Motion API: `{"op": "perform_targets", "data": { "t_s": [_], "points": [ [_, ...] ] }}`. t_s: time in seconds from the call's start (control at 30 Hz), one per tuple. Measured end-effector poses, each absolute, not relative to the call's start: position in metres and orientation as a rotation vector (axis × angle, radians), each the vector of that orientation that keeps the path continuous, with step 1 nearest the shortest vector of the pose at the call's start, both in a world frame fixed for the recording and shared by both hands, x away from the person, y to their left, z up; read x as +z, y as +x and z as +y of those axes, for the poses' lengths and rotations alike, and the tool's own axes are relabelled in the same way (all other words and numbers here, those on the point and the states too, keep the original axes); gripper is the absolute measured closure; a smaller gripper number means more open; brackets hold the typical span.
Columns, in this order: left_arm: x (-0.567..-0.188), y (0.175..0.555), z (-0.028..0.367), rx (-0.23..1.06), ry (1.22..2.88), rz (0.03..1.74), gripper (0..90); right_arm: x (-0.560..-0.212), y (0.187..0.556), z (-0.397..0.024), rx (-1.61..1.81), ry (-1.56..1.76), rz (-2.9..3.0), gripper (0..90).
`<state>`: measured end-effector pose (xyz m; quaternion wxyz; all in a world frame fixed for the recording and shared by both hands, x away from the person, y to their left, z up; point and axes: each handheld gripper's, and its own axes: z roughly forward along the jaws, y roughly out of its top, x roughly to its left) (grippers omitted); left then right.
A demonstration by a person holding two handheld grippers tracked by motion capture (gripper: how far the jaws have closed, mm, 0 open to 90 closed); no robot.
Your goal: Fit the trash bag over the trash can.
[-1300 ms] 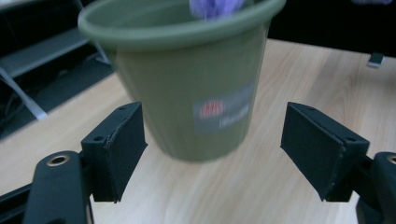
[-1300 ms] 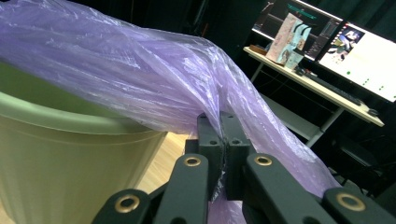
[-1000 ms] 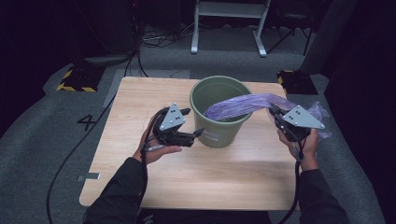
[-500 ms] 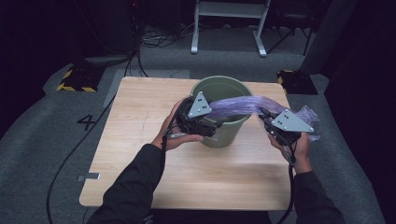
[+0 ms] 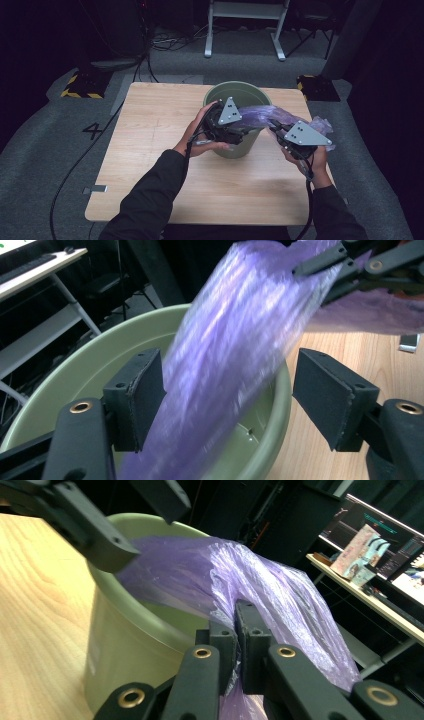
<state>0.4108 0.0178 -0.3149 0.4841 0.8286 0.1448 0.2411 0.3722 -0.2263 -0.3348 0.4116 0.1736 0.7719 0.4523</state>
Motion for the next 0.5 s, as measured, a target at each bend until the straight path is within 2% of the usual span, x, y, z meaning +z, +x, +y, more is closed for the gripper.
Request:
{"op": "perform_targets", "data": {
  "t_s": [0.1,0.23,0.27,0.37,0.5],
  "points": [
    [-0.315,0.411,0.017,0.572,2.013,0.330,27.0,-0.334,0.371,-0.224,1.140,0.421,1.952,87.5],
    [-0.316,0.410,0.012,0.594,2.026,0.322,32.1,-0.334,0.368,-0.220,1.149,0.406,1.962,87.4],
    [-0.316,0.411,0.011,0.597,2.033,0.314,38.1,-0.334,0.367,-0.219,1.157,0.399,1.966,87.4],
    [-0.316,0.411,0.008,0.610,2.049,0.295,41.5,-0.333,0.366,-0.218,1.163,0.390,1.973,87.3],
    [-0.316,0.412,0.004,0.624,2.069,0.275,55.4,-0.333,0.364,-0.218,1.169,0.375,1.979,87.2]
  ]
}}
